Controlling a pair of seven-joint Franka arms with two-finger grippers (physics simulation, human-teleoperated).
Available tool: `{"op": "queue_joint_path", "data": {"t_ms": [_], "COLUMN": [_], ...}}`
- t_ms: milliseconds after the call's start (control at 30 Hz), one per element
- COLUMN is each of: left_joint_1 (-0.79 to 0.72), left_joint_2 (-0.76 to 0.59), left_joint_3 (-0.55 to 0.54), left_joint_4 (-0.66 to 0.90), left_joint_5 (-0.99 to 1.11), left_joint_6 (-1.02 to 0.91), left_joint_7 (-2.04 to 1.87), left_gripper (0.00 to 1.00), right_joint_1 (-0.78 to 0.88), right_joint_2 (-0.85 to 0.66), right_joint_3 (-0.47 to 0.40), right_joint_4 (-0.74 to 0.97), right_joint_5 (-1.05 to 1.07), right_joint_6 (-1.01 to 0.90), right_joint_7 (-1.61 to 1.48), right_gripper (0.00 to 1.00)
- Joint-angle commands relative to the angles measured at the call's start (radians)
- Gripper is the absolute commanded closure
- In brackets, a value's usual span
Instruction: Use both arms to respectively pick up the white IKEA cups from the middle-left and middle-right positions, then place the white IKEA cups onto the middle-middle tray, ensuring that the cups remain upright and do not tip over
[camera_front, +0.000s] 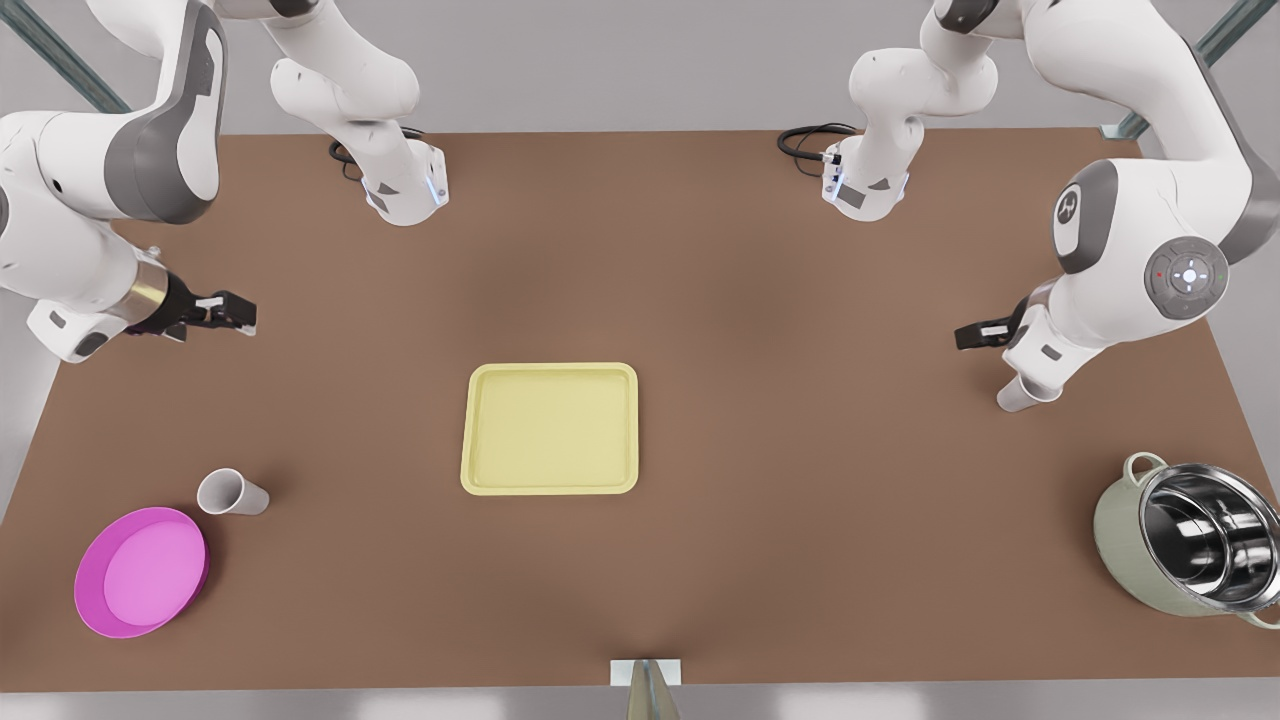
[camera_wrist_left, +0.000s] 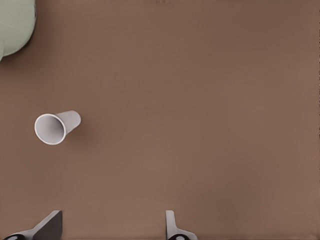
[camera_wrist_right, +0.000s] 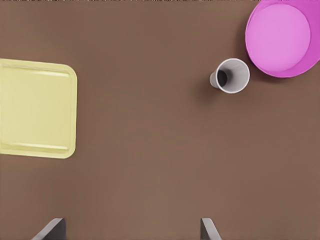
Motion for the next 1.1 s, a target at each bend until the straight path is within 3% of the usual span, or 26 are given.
{"op": "queue_joint_path", "data": {"t_ms": [0, 100, 200, 267, 333, 667, 900, 1000, 1033, 1067], "left_joint_1": [0.000, 0.025, 0.060, 0.104, 0.127, 0.259, 0.259, 0.259, 0.259, 0.259], "left_joint_2": [-0.001, 0.031, 0.054, 0.076, 0.080, 0.192, 0.243, 0.243, 0.258, 0.261], "left_joint_3": [0.000, 0.005, 0.158, 0.163, 0.238, 0.282, 0.282, 0.282, 0.282, 0.282], "left_joint_4": [0.000, -0.018, -0.243, -0.329, -0.429, -0.497, -0.526, -0.526, -0.526, -0.526], "left_joint_5": [-0.007, 0.002, 0.003, 0.003, -0.001, -0.004, -0.029, -0.081, -0.136, -0.141], "left_joint_6": [0.005, 0.042, 0.407, 0.557, 0.668, 0.792, 0.789, 0.804, 0.837, 0.840], "left_joint_7": [0.065, 0.106, 0.361, 0.409, 0.467, 0.614, 0.613, 0.608, 0.608, 0.608], "left_gripper": [0.00, 0.00, 0.00, 0.00, 0.00, 0.00, 0.00, 0.47, 0.54, 0.54], "right_joint_1": [-0.001, -0.004, -0.046, -0.110, -0.159, -0.236, -0.245, -0.257, -0.264, -0.265], "right_joint_2": [-0.002, 0.052, 0.345, 0.434, 0.506, 0.708, 0.739, 0.741, 0.741, 0.742], "right_joint_3": [0.000, -0.003, -0.008, -0.008, -0.008, -0.054, -0.054, -0.054, -0.054, -0.054], "right_joint_4": [0.000, 0.016, 0.265, 0.288, 0.290, 0.294, 0.268, 0.208, 0.187, 0.185], "right_joint_5": [0.001, 0.004, -0.010, -0.007, -0.007, -0.005, 0.009, 0.007, 0.007, 0.007], "right_joint_6": [0.018, 0.021, 0.055, 0.149, 0.238, 0.581, 0.604, 0.604, 0.604, 0.604], "right_joint_7": [-0.020, -0.026, -0.075, -0.098, -0.098, -0.175, -0.173, -0.175, -0.175, -0.175], "right_gripper": [0.00, 0.00, 0.00, 0.00, 0.00, 0.00, 0.00, 0.00, 0.00, 0.00]}}
